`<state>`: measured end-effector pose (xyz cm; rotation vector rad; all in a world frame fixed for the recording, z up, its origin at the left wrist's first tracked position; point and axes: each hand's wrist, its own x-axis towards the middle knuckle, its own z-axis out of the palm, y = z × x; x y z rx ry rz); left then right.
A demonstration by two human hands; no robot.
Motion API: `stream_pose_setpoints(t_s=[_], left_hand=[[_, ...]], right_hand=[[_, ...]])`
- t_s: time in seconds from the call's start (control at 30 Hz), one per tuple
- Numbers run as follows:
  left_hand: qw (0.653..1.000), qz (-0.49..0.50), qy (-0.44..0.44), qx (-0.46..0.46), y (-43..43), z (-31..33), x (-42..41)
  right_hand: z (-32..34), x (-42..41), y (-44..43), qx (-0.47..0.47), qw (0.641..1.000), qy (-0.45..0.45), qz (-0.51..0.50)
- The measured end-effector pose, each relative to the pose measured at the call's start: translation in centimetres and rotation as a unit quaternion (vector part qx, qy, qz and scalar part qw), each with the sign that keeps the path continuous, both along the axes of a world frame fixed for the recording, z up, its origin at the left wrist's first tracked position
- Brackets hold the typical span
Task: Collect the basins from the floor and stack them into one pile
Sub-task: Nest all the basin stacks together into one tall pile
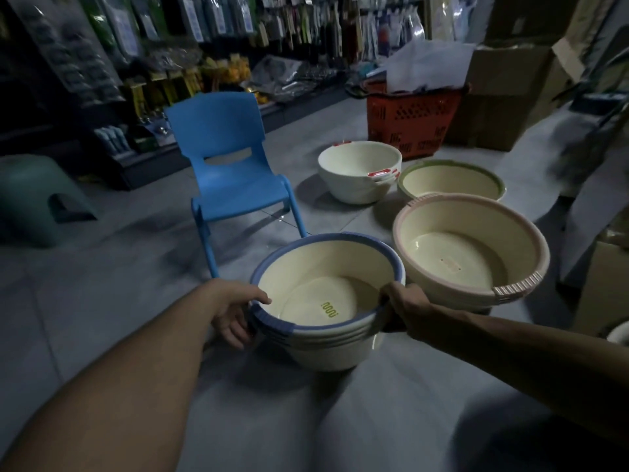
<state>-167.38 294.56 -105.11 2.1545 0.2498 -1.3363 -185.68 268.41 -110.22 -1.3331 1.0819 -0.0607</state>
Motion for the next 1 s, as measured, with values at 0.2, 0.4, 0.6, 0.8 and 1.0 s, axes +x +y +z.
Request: stream_pose_setpoints(t_s=[0.2,0.4,0.6,0.8,1.0], left_hand=[[0.99,0.1,-0.053,-0.079,0.5,3.3,0.4],[0.943,0.205,-0.212,-0.156,-5.6,8.3,-1.6],[0.858,0.233,-0.291,-0.353,-14.0,10.9,-2.9],[0.886,0.091,-0.159,-0.427,-20.5,11.6,-6.3],[0.944,-0.035,-0.15,-0.291,-21.6,6.8,-8.7]], right_hand=[[4.5,0.1,0.9,-0.017,0.997,-0.064,-0.047],[10.6,0.1,-0.3,-0.029,0.989,-0.107,-0.095],[14.3,-2.7,-4.7,-0.01,0.973,-0.12,-0.197],[12.9,-5.9,-10.1,-0.056,0.937,-0.139,-0.317],[6.2,-8.3,-11.5,0.018,0.993,0.091,-0.077]])
